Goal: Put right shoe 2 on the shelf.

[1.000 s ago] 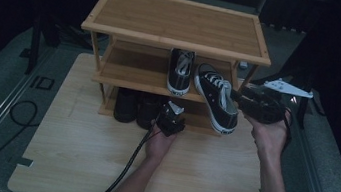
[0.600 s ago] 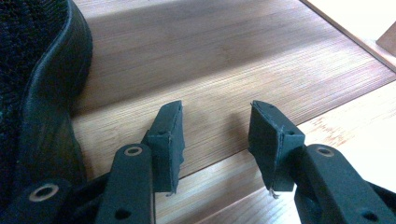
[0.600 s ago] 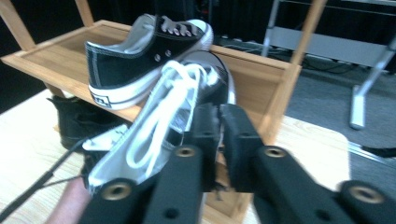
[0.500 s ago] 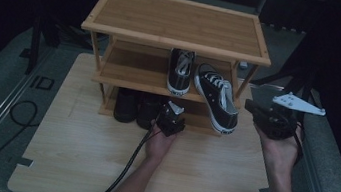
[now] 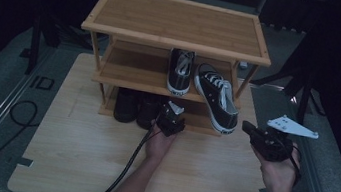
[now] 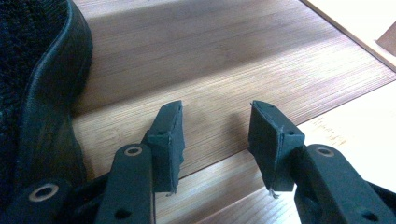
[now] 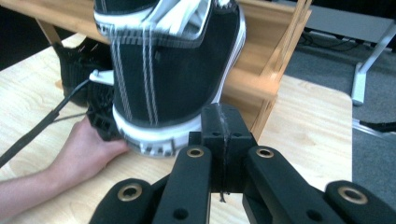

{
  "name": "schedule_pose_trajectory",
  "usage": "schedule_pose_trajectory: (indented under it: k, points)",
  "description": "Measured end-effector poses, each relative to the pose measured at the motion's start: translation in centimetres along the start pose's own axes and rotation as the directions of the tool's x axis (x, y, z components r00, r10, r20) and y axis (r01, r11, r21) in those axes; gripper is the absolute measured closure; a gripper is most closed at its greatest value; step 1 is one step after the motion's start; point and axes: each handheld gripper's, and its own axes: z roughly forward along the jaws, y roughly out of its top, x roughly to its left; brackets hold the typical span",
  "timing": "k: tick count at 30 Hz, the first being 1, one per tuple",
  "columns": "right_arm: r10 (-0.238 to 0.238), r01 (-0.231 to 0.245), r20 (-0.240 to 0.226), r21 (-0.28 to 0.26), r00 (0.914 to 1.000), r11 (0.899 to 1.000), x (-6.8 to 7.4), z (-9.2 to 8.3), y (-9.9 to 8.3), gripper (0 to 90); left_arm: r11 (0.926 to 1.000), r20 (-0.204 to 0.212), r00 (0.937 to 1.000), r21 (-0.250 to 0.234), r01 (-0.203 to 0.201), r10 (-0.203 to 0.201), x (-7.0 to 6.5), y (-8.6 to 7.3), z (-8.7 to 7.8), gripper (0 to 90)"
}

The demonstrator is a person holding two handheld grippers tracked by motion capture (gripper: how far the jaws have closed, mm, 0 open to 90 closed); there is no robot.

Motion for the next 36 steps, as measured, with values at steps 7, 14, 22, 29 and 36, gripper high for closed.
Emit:
schedule_pose_trajectory:
  k: [7,14,22,29,36]
  points:
    - [-0.015,0.015,-0.013,0.032,0.9998,0.999,0.7,-0.3,-1.6,90.0,1.0,0.0,1.0,0.0,0.0,0.0,0.0,0.0,0.0,55.6]
    - [-0.026,0.028,-0.038,0.046,0.999,0.999,1.5,-0.3,-2.2,90.0,1.0,0.0,1.0,0.0,0.0,0.0,0.0,0.0,0.0,55.5]
    - [-0.033,0.035,-0.063,0.036,0.9975,0.999,2.3,-0.2,-2.3,90.0,1.0,0.0,1.0,0.0,0.001,-0.001,0.0,0.0,0.0,55.5]
    - [-0.034,0.037,-0.07,0.038,0.997,0.999,2.3,0.5,-2.1,90.0,1.0,0.001,1.0,0.0,0.001,-0.001,0.0,0.0,0.0,55.6]
    - [-0.032,0.035,-0.07,0.034,0.997,0.999,2.4,0.5,-2.1,90.0,1.0,-0.006,1.0,0.003,-0.001,0.001,0.0,0.0,0.0,58.5]
